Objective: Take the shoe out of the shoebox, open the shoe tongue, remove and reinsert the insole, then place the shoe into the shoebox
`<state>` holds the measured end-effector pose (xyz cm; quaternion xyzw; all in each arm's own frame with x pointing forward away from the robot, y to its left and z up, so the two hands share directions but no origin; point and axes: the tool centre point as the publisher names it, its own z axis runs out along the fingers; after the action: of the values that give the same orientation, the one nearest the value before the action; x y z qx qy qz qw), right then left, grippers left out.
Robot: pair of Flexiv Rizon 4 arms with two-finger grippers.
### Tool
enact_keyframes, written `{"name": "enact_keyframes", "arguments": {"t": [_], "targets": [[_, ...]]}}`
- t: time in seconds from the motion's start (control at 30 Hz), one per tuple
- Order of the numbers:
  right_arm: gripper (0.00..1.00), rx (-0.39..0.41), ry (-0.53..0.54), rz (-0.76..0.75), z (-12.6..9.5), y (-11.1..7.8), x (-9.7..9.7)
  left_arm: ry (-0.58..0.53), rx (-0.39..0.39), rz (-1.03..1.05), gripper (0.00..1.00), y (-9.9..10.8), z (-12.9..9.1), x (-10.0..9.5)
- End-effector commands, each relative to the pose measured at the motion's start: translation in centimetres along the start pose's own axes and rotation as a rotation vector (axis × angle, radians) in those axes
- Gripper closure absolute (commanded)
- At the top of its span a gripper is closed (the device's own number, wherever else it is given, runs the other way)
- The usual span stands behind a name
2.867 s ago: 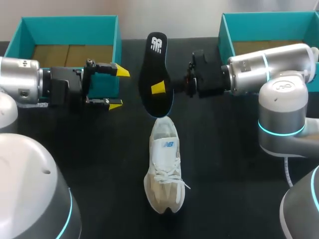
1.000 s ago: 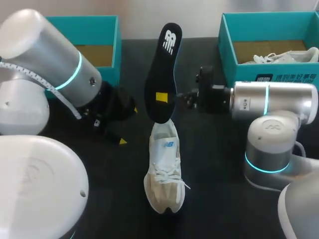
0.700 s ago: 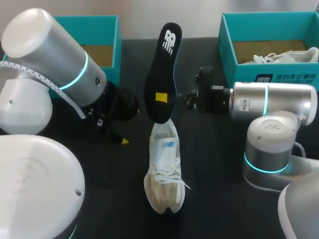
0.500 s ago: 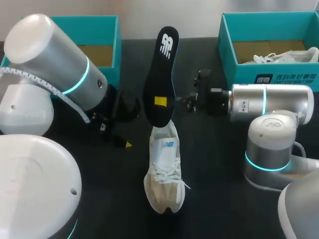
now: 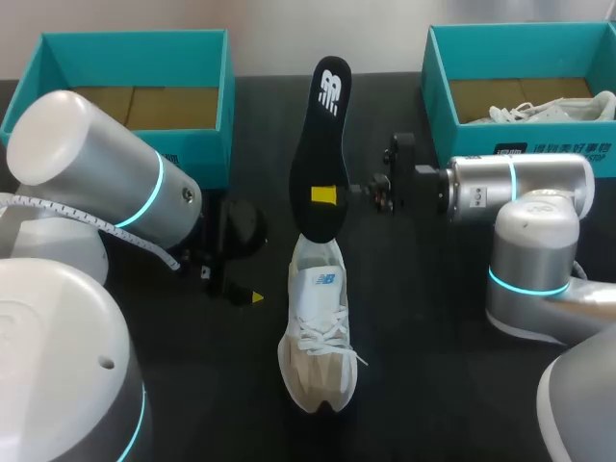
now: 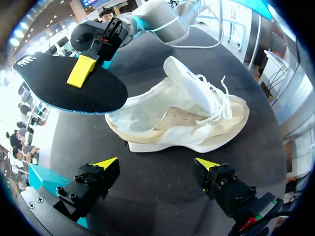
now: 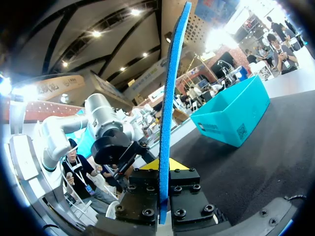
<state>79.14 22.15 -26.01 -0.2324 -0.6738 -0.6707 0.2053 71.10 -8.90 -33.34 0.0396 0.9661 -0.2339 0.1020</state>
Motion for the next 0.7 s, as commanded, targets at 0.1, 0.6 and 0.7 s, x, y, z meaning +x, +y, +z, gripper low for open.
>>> {"name": "enact_keyframes", "arguments": {"t": [0.1,0.6,0.7], "targets": [[1.0,0.002,-0.004,0.0,0.2,0.0,0.0,0.002,0.003,0.001,0.0,0.1,0.0,-0.1],[1.0,0.011,0.035,-0.036,0.9,-1.4,0.2,-0.019,0.001,0.002,0.0,-0.3,3.1,-1.0],[1.0,0.014,0.031,-0.04,1.0,-1.8,0.1,-0.015,-0.003,0.005,0.0,-0.5,3.7,-1.2]]}}
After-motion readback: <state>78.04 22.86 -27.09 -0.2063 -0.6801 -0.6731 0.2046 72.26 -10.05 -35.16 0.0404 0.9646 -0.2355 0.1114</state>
